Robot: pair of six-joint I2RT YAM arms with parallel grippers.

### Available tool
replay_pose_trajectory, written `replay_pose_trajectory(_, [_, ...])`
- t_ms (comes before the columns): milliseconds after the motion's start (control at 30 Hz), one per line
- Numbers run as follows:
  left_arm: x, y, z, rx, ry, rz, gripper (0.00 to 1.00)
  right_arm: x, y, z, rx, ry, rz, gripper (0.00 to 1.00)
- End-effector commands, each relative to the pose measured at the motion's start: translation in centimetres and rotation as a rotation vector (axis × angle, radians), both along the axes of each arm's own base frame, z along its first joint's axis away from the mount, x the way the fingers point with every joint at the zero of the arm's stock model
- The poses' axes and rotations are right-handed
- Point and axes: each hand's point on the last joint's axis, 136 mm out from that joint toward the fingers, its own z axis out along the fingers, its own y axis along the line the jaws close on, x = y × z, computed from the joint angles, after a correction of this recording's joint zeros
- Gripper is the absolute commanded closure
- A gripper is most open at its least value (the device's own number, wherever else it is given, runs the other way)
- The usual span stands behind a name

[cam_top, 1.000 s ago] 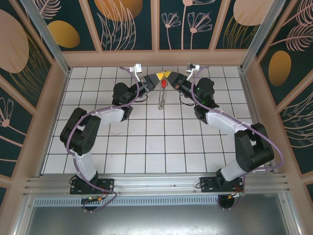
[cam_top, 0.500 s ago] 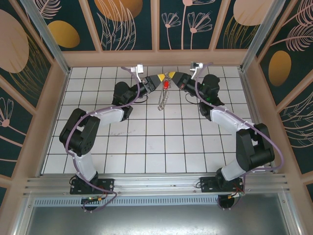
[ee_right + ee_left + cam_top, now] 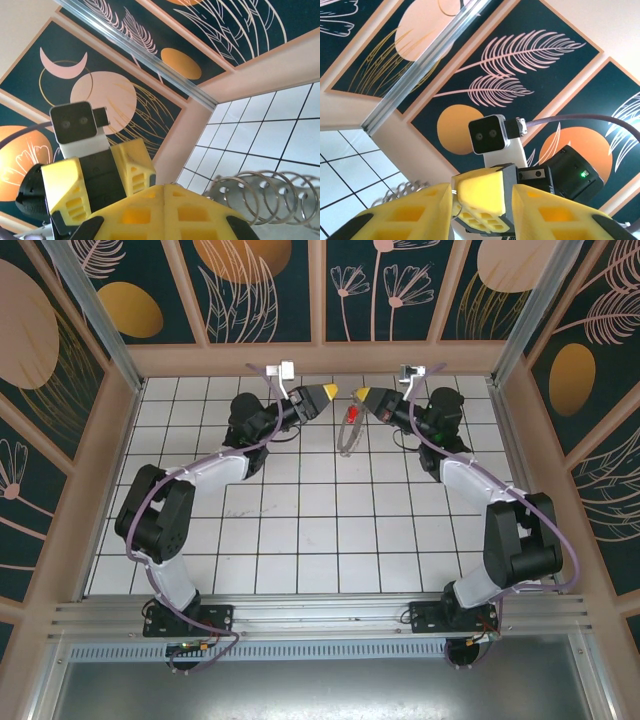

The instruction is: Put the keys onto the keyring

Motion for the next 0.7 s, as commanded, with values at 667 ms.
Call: replay_pose_trajectory(667, [-1.1, -1.8, -0.5, 0.102, -0.098, -0.239, 0.65, -1.9, 0.4, 4.3, 0.063, -0.16, 0.124, 1.0])
